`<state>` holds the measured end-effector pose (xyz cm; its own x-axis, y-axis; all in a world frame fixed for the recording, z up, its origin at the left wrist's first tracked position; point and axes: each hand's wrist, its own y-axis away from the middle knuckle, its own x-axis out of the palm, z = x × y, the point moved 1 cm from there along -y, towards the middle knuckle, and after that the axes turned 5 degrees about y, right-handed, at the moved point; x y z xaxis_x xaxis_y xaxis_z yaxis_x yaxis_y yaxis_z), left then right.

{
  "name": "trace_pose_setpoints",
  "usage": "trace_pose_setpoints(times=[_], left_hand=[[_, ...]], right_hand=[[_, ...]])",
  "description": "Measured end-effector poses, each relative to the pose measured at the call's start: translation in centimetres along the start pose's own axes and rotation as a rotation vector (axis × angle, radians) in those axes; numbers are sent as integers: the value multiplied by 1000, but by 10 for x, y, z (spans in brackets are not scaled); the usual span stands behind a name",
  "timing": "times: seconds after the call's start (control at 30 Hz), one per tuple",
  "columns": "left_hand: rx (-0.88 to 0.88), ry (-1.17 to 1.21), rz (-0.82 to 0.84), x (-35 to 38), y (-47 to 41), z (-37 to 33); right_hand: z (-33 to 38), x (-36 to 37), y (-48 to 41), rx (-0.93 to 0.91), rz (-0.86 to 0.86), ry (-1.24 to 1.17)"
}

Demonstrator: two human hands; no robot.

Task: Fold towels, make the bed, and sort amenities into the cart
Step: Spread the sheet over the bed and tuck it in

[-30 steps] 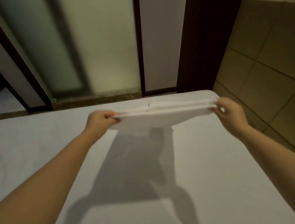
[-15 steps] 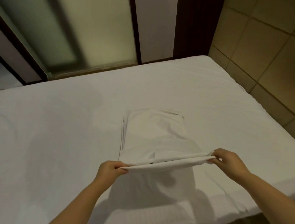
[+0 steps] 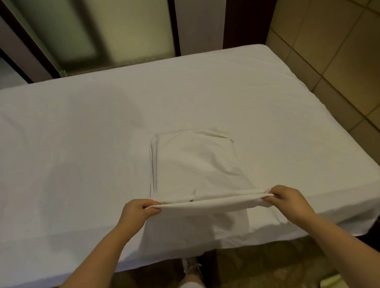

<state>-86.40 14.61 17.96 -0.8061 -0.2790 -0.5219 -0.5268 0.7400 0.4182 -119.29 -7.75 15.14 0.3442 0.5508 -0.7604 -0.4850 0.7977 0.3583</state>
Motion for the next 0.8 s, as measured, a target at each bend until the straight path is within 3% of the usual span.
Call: trace_pose_setpoints(times=[0.17,0.3,0.57,0.8], left_hand=[[84,27,-166,-26,-72,-40],[117,-16,-210,-46,-171,-65],[2,-93,-151,-32,-361,-44],[-117,-111,-116,-4,-416,3]], right_hand=[[40,-36,-66,-102,-191,22],[72,-49,-160,-96,-240,133],[74,-4,-333,51,-163,267],[54,36,-387,174,-36,245]])
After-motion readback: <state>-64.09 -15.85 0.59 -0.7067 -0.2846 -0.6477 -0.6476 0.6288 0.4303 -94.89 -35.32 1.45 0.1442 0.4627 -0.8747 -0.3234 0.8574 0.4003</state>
